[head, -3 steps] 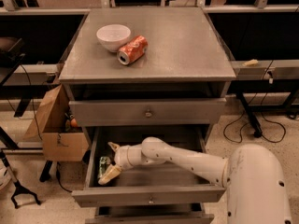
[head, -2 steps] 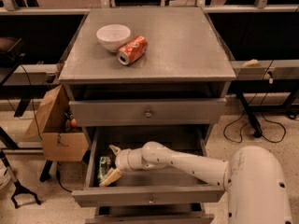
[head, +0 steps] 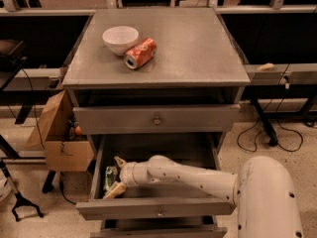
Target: Pick green can from middle drawer and place on counter
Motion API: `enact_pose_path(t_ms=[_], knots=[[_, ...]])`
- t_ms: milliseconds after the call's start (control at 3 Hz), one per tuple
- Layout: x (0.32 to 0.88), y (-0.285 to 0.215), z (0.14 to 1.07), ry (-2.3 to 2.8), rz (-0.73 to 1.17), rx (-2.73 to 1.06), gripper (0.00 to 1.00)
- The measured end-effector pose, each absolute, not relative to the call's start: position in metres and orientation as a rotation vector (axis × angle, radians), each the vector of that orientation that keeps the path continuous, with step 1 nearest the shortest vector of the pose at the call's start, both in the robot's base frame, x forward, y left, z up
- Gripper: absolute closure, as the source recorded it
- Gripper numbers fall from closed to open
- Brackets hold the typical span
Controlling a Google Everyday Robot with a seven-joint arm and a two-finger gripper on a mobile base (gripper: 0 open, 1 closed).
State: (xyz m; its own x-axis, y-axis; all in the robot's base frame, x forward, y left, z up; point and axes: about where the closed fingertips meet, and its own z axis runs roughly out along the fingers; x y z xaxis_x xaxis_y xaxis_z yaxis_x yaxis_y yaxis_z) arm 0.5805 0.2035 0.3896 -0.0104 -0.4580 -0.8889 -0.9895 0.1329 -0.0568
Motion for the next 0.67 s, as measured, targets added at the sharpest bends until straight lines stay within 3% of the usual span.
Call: enact_pose_path(t_ms=[333, 667], knots=[[0.5797, 0.2138, 0.3845, 1.587, 0.820, -1.433, 0.17], [0.5813, 0.2215, 0.3807, 1.584, 0.820, -1.429, 0.42]])
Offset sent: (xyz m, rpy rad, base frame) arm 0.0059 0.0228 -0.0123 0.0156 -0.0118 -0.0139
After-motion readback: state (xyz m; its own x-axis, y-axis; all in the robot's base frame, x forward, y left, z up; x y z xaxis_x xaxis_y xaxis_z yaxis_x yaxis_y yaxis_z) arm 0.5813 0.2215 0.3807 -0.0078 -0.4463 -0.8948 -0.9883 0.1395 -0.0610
